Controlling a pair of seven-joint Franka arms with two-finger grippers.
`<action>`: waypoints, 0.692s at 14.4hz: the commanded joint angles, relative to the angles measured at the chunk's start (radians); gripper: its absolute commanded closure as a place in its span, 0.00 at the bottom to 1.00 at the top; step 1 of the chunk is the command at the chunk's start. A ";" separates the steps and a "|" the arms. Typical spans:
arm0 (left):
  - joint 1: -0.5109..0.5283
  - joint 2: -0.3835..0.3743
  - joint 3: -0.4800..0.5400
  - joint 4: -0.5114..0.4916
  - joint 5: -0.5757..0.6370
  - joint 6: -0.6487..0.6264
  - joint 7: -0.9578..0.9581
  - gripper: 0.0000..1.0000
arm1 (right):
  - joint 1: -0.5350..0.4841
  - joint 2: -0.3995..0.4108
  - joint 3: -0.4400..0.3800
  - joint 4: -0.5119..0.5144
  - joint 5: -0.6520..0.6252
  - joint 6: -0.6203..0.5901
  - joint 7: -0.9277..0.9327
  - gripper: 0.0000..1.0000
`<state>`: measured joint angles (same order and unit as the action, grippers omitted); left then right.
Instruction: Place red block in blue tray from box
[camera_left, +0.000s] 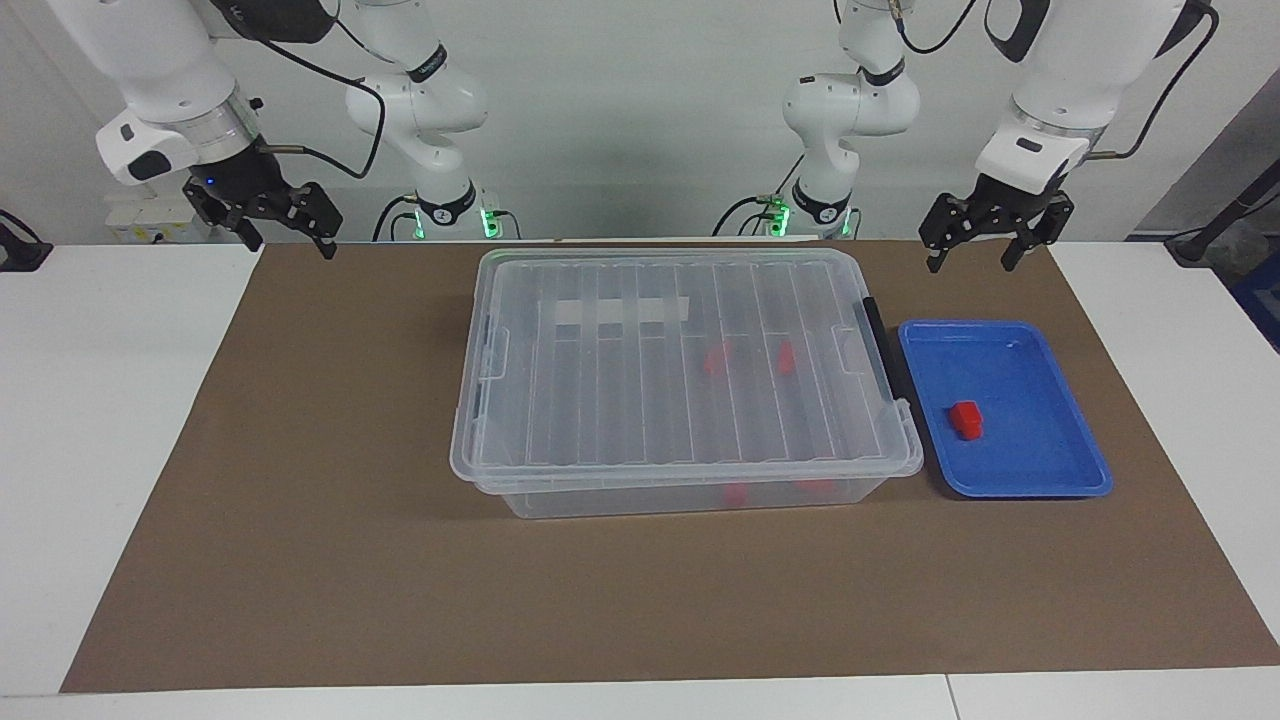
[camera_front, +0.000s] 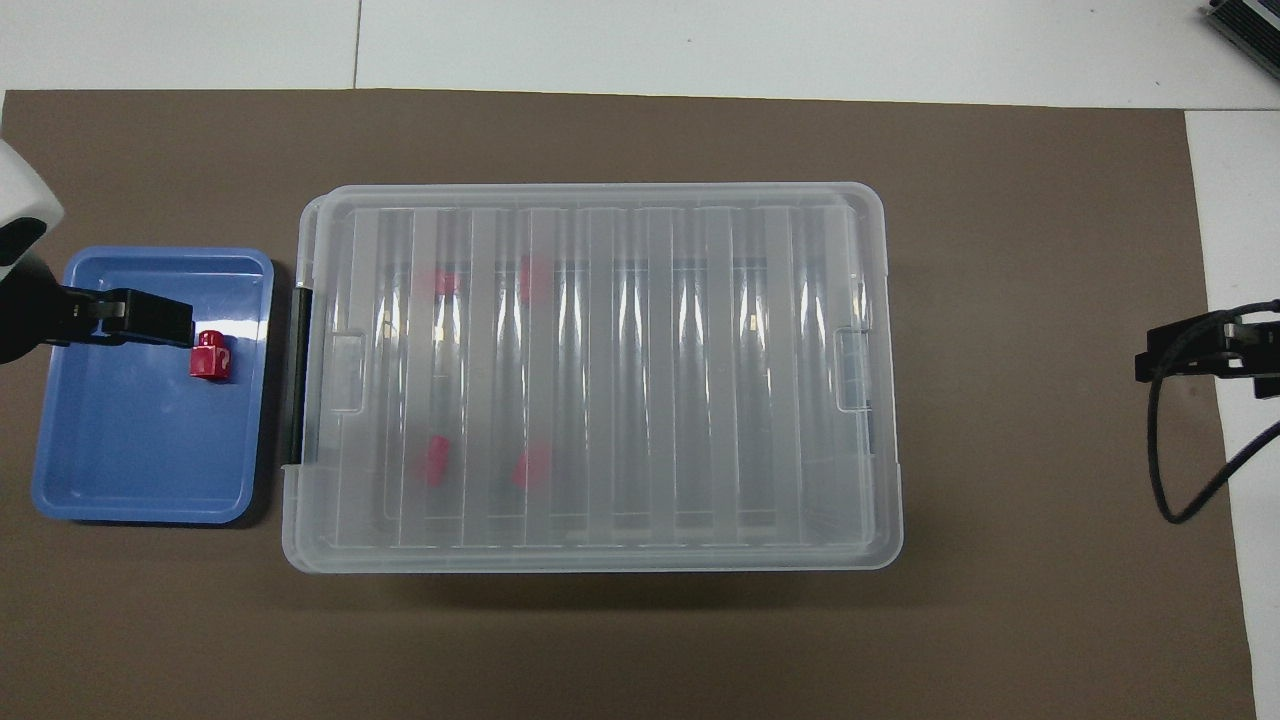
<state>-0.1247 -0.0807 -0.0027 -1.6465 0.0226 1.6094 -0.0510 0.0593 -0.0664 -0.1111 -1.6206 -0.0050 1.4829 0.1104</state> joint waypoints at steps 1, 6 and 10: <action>-0.010 -0.044 0.009 -0.021 -0.018 -0.055 0.003 0.00 | -0.003 0.003 0.004 0.005 -0.001 -0.004 0.018 0.00; -0.009 -0.057 0.018 0.008 -0.052 -0.184 0.000 0.00 | -0.003 -0.001 0.004 -0.005 0.000 0.002 0.017 0.00; -0.009 -0.060 0.021 -0.003 -0.046 -0.178 -0.001 0.00 | -0.003 -0.001 0.004 -0.007 0.002 0.005 0.018 0.00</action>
<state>-0.1247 -0.1291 0.0051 -1.6435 -0.0039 1.4490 -0.0512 0.0593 -0.0655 -0.1111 -1.6223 -0.0050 1.4829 0.1108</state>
